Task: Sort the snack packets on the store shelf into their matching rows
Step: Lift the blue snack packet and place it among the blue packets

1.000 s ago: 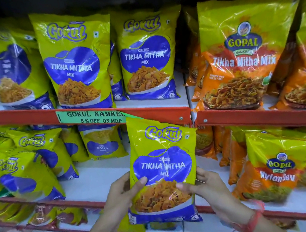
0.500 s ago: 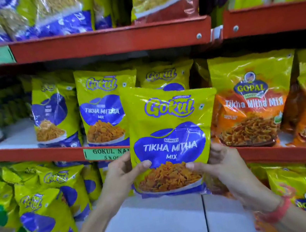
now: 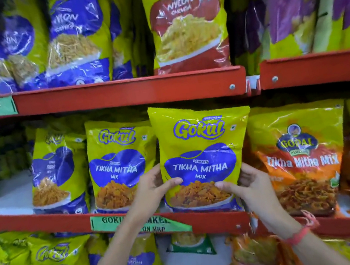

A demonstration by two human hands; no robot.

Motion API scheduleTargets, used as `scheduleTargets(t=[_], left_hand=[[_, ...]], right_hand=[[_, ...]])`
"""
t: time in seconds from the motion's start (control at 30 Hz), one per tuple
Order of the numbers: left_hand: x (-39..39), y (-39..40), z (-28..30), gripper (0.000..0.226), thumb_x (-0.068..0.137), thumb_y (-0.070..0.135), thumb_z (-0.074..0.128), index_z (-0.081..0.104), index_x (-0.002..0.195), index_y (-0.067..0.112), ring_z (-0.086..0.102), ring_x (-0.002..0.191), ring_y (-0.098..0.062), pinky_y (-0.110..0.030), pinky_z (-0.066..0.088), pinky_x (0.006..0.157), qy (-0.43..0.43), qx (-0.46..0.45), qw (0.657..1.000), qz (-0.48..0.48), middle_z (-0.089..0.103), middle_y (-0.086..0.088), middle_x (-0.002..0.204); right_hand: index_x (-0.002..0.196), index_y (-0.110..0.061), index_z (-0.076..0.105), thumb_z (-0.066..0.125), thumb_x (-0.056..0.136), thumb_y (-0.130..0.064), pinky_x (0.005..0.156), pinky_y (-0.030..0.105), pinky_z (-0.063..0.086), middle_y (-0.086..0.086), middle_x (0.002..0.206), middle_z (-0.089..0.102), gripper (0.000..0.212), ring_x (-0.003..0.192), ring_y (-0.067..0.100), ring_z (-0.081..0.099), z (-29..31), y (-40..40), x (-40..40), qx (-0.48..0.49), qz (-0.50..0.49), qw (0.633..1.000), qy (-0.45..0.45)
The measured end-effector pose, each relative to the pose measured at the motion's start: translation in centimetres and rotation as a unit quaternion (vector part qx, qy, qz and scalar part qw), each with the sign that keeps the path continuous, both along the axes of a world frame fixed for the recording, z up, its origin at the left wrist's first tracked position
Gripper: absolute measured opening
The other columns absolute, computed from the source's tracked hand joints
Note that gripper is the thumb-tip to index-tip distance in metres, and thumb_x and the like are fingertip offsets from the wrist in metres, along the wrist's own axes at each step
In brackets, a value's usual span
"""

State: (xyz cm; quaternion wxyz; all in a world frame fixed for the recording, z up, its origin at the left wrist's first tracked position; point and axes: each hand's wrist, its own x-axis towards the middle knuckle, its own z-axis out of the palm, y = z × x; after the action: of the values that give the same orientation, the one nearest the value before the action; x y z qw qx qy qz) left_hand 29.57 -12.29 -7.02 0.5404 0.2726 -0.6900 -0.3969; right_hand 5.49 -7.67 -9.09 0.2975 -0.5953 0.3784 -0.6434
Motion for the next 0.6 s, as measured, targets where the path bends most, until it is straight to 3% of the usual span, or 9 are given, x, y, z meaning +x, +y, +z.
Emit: scheduleTargets(t=[0.17, 0.27, 0.37, 0.47, 0.53, 0.6], left_hand=[[-0.3, -1.1, -1.2, 0.038, 0.082, 0.005, 0.070, 0.062, 0.119, 0.013, 0.071, 0.105, -0.013, -0.019, 0.057, 0.079, 0.010, 0.055, 0.998, -0.015, 0.076, 0.007, 0.109], [-0.6, -1.3, -0.5, 0.047, 0.075, 0.017, 0.073, 0.057, 0.119, 0.025, 0.069, 0.101, 0.001, -0.011, 0.055, 0.076, 0.043, 0.048, 0.998, -0.011, 0.074, 0.018, 0.111], [-1.8, -1.4, 2.8, 0.033, 0.083, 0.012, 0.069, 0.059, 0.108, 0.032, 0.068, 0.090, 0.013, -0.006, 0.052, 0.071, 0.122, 0.017, 0.992, 0.029, 0.075, 0.026, 0.093], [-2.4, -0.9, 5.5, 0.011, 0.086, 0.019, 0.066, 0.071, 0.090, 0.027, 0.071, 0.086, 0.002, -0.016, 0.055, 0.075, 0.235, -0.007, 0.969, 0.076, 0.078, 0.016, 0.087], [-2.2, 0.1, 5.8, 0.023, 0.076, 0.033, 0.071, 0.074, 0.096, 0.021, 0.071, 0.095, -0.011, -0.025, 0.057, 0.083, 0.293, -0.015, 0.953, 0.078, 0.079, 0.003, 0.098], [-1.7, 1.1, 5.1, 0.032, 0.070, 0.039, 0.075, 0.076, 0.096, 0.021, 0.071, 0.099, -0.013, -0.025, 0.058, 0.085, 0.316, -0.022, 0.946, 0.073, 0.079, 0.000, 0.101]], right_hand=[[0.106, -0.026, 0.073, 0.086, 0.061, -0.025, 0.077, 0.021, 0.058, -0.014, 0.101, 0.080, 0.047, 0.096, 0.005, 0.075, -1.1, -1.1, 0.4, 0.009, -0.022, 0.999, 0.023], [0.122, -0.020, 0.067, 0.085, 0.066, -0.024, 0.090, 0.032, 0.060, -0.004, 0.115, 0.078, 0.058, 0.109, 0.014, 0.072, -0.2, -1.2, 0.8, -0.006, -0.011, 1.000, -0.003], [0.134, -0.016, 0.060, 0.080, 0.071, -0.020, 0.092, 0.024, 0.058, -0.006, 0.120, 0.076, 0.065, 0.112, 0.008, 0.070, 3.5, -0.8, 1.5, -0.033, 0.001, 0.996, -0.079], [0.139, -0.012, 0.056, 0.078, 0.073, -0.019, 0.084, 0.010, 0.054, -0.013, 0.119, 0.072, 0.070, 0.109, -0.006, 0.068, 6.4, 0.3, 1.7, -0.080, -0.030, 0.979, -0.185], [0.130, -0.013, 0.064, 0.078, 0.073, -0.019, 0.082, 0.014, 0.057, -0.006, 0.116, 0.077, 0.060, 0.111, 0.002, 0.070, 6.8, 1.5, 1.6, -0.102, -0.040, 0.969, -0.222], [0.116, -0.017, 0.073, 0.079, 0.071, -0.019, 0.082, 0.021, 0.060, -0.001, 0.111, 0.079, 0.045, 0.107, 0.011, 0.073, 6.2, 2.7, 1.5, -0.106, -0.033, 0.966, -0.234]])
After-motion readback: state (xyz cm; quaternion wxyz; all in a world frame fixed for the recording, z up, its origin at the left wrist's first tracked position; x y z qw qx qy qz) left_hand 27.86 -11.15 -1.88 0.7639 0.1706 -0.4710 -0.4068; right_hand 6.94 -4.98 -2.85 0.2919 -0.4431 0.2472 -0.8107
